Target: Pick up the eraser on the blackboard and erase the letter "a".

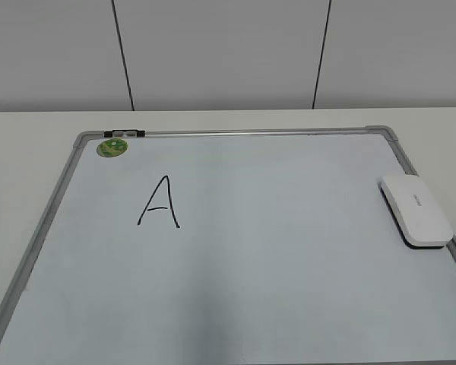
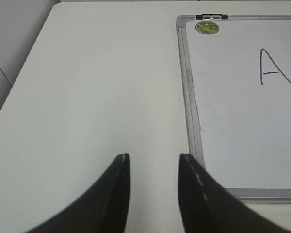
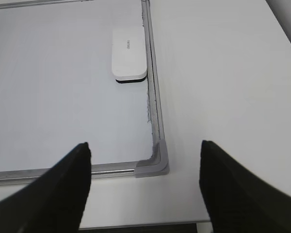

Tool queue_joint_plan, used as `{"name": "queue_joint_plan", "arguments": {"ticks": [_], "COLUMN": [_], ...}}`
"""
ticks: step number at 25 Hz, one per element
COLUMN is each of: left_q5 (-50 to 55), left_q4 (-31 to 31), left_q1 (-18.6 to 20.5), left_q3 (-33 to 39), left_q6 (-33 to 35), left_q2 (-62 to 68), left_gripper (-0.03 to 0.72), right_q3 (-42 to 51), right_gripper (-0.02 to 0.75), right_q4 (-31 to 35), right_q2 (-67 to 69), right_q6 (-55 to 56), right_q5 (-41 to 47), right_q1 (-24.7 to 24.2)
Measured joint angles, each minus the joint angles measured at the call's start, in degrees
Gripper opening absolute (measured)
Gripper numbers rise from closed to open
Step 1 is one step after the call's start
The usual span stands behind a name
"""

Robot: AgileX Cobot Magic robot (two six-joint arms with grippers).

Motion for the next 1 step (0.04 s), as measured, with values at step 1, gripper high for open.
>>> {"name": "queue_joint_plan", "arguments": {"ticks": [1], "left_q5": [0.0], "left_q4": [0.0], "left_q1": [0.0], "left_q3": [0.0], "left_q6": [0.0], "left_q2": [0.0], "left_gripper": [0.244], "right_q3": [0.0], "right_gripper": [0.519], "right_q4": [0.0], "right_q2": [0.0], "right_q6": [0.0], "right_q5": [0.0], "right_q1": [0.0]}}
